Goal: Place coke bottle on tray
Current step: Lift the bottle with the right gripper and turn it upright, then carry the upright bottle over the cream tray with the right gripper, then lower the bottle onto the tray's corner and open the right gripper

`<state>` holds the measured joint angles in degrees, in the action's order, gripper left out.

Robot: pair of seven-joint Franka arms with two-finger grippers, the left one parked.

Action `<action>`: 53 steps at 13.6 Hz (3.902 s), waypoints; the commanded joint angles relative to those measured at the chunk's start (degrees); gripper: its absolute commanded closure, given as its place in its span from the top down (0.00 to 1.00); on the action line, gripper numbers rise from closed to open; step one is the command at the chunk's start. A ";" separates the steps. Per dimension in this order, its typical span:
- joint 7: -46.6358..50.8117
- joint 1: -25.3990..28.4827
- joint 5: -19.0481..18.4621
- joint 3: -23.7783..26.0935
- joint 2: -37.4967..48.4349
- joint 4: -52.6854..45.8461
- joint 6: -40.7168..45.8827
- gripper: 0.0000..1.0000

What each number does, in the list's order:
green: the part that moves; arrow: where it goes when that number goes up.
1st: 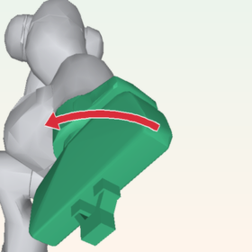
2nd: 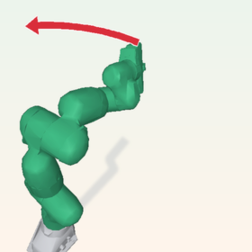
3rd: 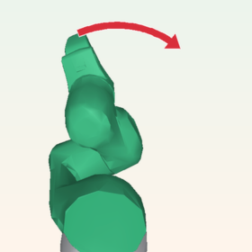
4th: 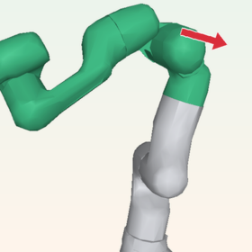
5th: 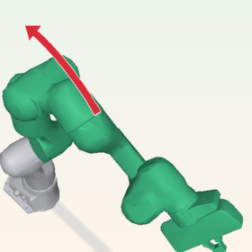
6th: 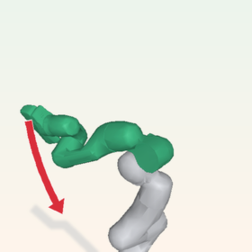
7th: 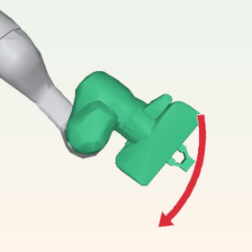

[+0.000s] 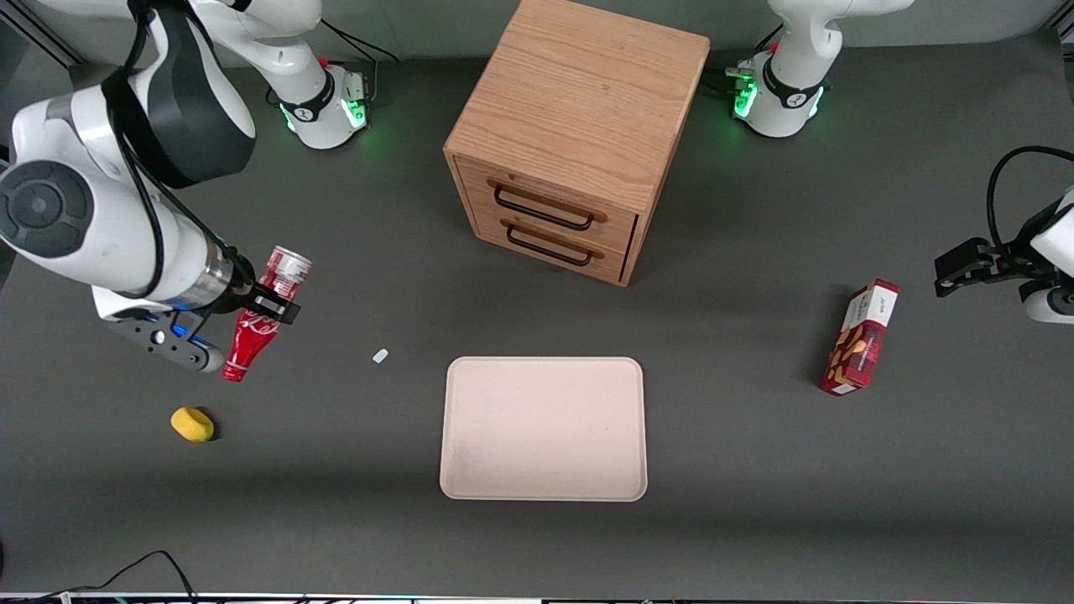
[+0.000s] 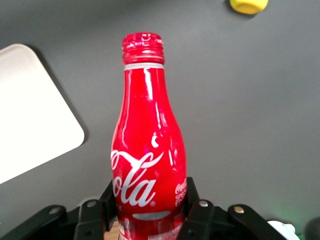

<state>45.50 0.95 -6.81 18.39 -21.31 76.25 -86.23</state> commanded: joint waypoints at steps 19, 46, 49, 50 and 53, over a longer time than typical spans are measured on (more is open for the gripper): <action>-17.71 24.19 4.59 -13.03 -36.77 -26.68 -20.27 0.00; -16.85 22.52 4.34 -14.35 -43.64 -25.45 -33.12 1.00; -16.76 22.52 4.34 -14.35 -43.64 -25.45 -33.12 1.00; -16.76 22.52 4.34 -14.35 -43.64 -25.45 -33.12 1.00; -16.76 22.52 4.34 -14.35 -43.64 -25.36 -33.12 1.00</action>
<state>29.21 23.17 -3.87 4.72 -64.55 51.92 -119.26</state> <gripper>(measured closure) 0.000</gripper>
